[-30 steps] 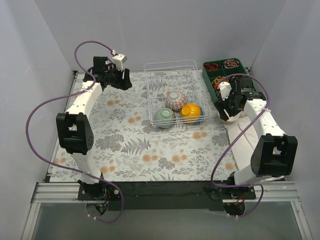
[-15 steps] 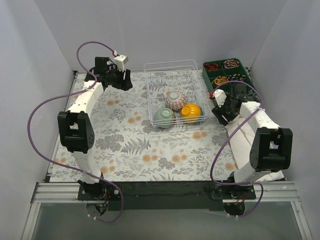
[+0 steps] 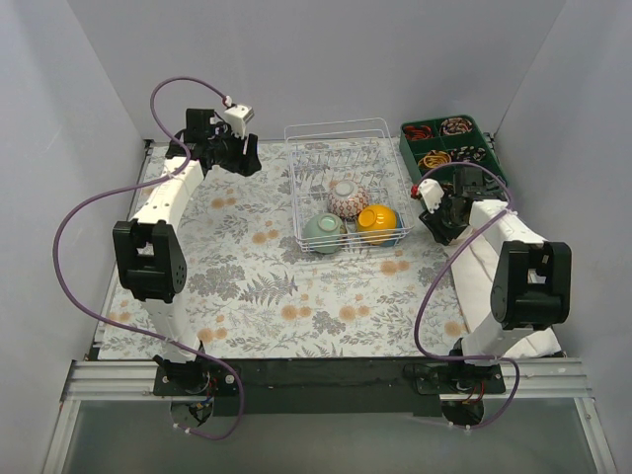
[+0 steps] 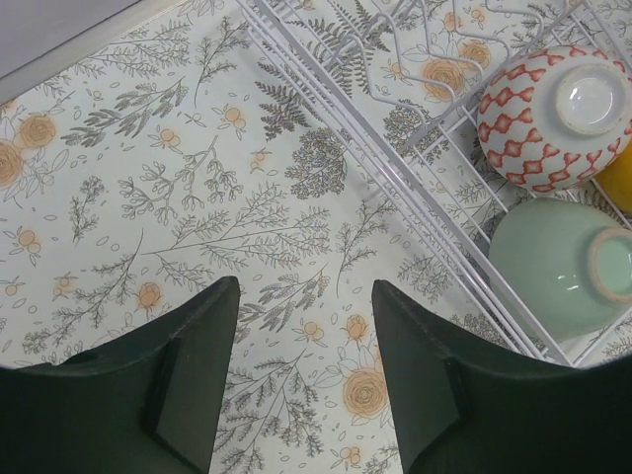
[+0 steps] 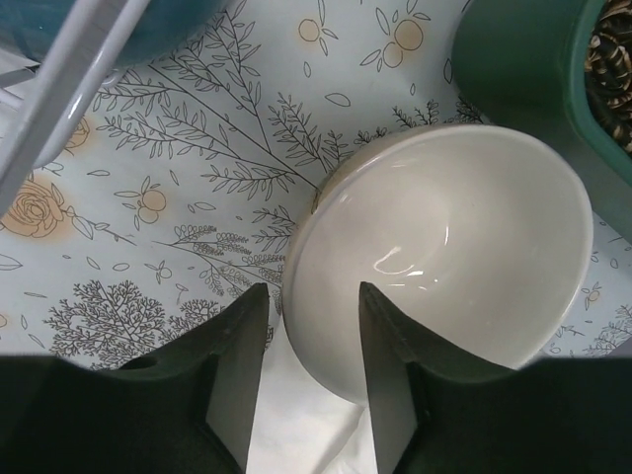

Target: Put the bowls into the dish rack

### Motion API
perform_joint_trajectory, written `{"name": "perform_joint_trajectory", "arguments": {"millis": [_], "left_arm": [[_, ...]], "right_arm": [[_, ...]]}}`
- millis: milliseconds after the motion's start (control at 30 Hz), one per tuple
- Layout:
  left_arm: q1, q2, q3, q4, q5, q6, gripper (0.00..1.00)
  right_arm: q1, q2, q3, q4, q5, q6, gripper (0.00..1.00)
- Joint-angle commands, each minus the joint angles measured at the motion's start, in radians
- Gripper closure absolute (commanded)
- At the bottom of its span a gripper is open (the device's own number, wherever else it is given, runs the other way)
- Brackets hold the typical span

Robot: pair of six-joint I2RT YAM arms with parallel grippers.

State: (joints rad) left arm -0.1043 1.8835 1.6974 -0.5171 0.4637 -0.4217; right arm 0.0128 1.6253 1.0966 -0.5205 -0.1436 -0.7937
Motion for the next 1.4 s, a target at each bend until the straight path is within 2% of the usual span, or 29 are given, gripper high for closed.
{"name": "perform_joint_trajectory", "arguments": {"millis": [0,100,133,267,467,600,867,1033,1167,1200,1300,1333,1367], "left_arm": [[-0.005,-0.043,0.033,-0.031,0.018,0.055,0.45],[-0.005,-0.058,0.013,-0.034,0.016,0.066,0.45],[-0.005,-0.067,0.008,-0.034,0.018,0.067,0.45],[-0.005,-0.084,-0.013,-0.032,0.038,0.06,0.45],[-0.005,-0.113,-0.044,-0.035,0.096,0.075,0.46],[-0.005,-0.133,-0.077,-0.017,0.138,0.09,0.46],[-0.005,-0.204,-0.183,0.094,0.129,0.068,0.46],[-0.003,-0.329,-0.287,0.144,0.073,0.025,0.45],[-0.002,-0.441,-0.369,0.14,-0.026,-0.089,0.42],[0.0,-0.466,-0.395,0.131,-0.051,-0.16,0.4],[0.008,-0.59,-0.449,0.083,-0.085,-0.16,0.31],[0.008,-0.618,-0.479,0.05,-0.088,-0.14,0.24],[0.008,-0.639,-0.484,0.023,-0.094,-0.118,0.23]], "right_arm": [[-0.004,0.011,0.0,0.019,0.001,-0.019,0.55],[-0.004,0.018,0.006,-0.002,0.003,-0.022,0.71],[-0.004,0.012,0.009,-0.006,-0.001,-0.028,0.82],[-0.002,-0.021,0.02,-0.021,-0.002,-0.044,0.98],[-0.004,-0.108,0.078,-0.139,-0.037,-0.03,0.99],[0.013,-0.212,0.098,-0.219,-0.042,-0.082,0.99],[0.143,-0.395,0.098,-0.354,0.019,-0.157,0.99],[0.361,-0.489,0.111,-0.426,0.05,-0.177,0.99],[0.548,-0.472,0.158,-0.499,0.039,-0.174,0.99],[0.629,-0.457,0.164,-0.506,0.042,-0.183,0.99],[0.79,-0.421,0.171,-0.526,0.059,-0.2,0.99],[0.829,-0.414,0.169,-0.524,0.061,-0.205,0.99],[0.866,-0.406,0.158,-0.527,0.059,-0.203,0.99]]}}
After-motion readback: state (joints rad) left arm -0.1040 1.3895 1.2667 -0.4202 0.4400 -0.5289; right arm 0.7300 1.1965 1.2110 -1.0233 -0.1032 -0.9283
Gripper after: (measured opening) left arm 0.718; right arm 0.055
